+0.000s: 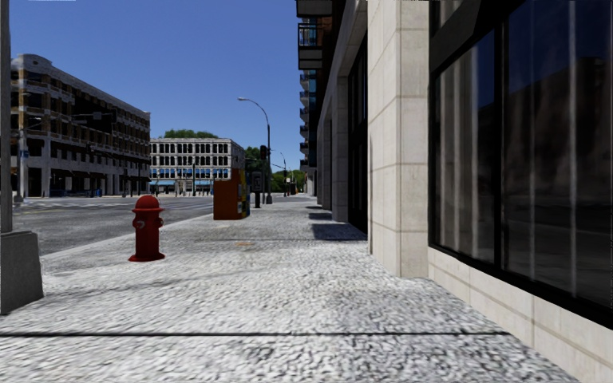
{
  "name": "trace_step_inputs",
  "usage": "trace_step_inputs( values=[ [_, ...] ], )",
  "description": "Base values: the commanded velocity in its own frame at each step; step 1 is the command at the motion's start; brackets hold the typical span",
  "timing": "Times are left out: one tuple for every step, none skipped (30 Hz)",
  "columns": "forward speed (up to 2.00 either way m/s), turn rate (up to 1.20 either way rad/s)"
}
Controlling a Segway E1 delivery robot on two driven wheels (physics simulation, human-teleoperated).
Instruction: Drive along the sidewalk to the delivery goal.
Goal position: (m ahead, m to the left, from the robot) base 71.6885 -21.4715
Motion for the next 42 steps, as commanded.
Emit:
trace_step_inputs(
  values=[
    [2.00,0.11],
    [2.00,0.00],
    [2.00,0.00],
    [2.00,0.00],
    [2.00,0.00],
    [2.00,0.00],
    [2.00,0.00],
    [2.00,0.00],
    [2.00,0.00],
    [2.00,0.00],
    [2.00,0.00],
    [2.00,0.00],
    [2.00,0.00],
    [2.00,0.00],
    [2.00,0.00],
    [2.00,0.00],
    [2.00,0.00],
    [2.00,0.00],
    [2.00,0.00],
    [2.00,0.00],
    [2.00,0.00],
    [2.00,0.00],
    [2.00,0.00],
    [2.00,0.00],
    [2.00,0.00],
    [2.00,0.00],
    [2.00,0.00],
    [2.00,0.00],
    [2.00,0.00],
    [2.00,0.00],
    [2.00,0.00],
    [2.00,0.00],
    [2.00,0.00],
    [2.00,0.00],
    [2.00,0.00],
    [2.00,0.00],
    [2.00,0.00],
    [2.00,0.00],
    [2.00,0.00],
    [2.00,0.00],
    [2.00,0.00],
    [2.00,0.00]
  ],
)
